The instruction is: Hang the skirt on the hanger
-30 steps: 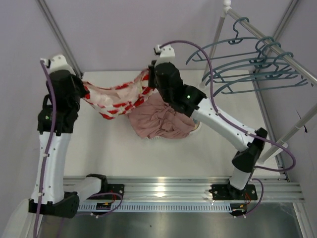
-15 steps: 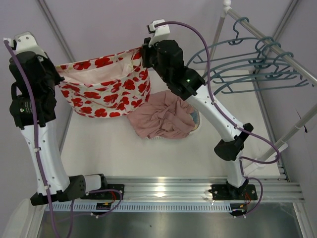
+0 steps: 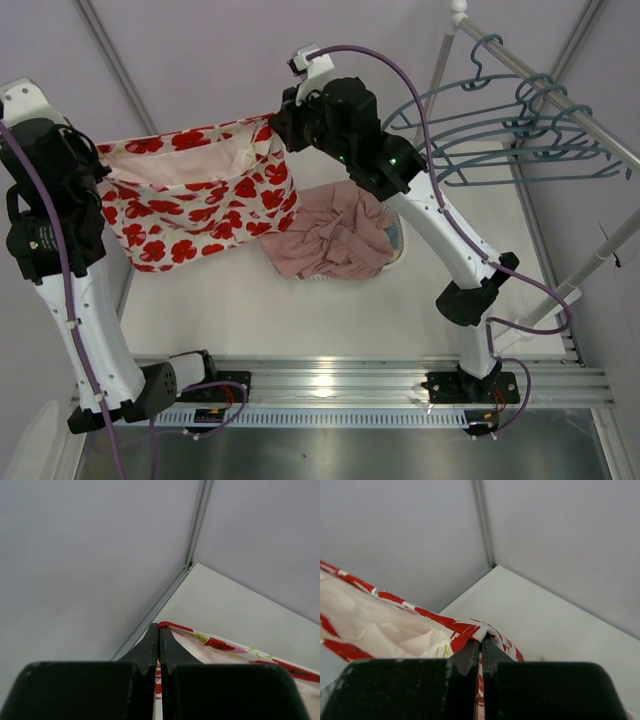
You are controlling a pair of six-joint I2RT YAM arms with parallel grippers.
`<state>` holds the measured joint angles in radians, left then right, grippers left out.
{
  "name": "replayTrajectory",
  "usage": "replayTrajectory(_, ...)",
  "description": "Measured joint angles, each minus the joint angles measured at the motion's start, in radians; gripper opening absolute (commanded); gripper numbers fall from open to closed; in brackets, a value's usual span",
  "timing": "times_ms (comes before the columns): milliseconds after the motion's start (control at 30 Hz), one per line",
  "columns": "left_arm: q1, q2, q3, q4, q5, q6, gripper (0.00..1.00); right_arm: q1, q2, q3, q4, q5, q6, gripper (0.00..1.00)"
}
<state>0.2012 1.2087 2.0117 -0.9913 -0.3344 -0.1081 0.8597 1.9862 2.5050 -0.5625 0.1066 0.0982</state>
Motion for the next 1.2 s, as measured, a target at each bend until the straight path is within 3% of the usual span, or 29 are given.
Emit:
replayTrajectory(233,0.012,-0.012,0.058,-0.011,-0.108,-0.038,0.0,0.007,-0.071,-0.056,-0.047,-0.26,0.068,0.0)
replayTrajectory(433,0.016,-0.013,0.119,-0.024,-0.253,-0.013,0.0,0.033,-0.014,-0.028,-0.06,-0.42,0.119,0.0)
replayTrajectory(800,0.019,-0.063,-0.084,-0.011,-0.382,0.034,0.0,0.062,0.013,-0.1,-0.19,-0.336,0.164,0.0)
replayTrajectory(1000,0.021,-0.07,-0.193,-0.016,-0.327,0.029,0.0,0.068,-0.052,-0.31,-0.18,-0.336,0.18,0.0)
replayTrajectory(1200,0.038,-0.117,-0.283,0.023,-0.109,0.023,0.0,0.067,-0.105,-0.361,-0.148,-0.398,0.186,0.0)
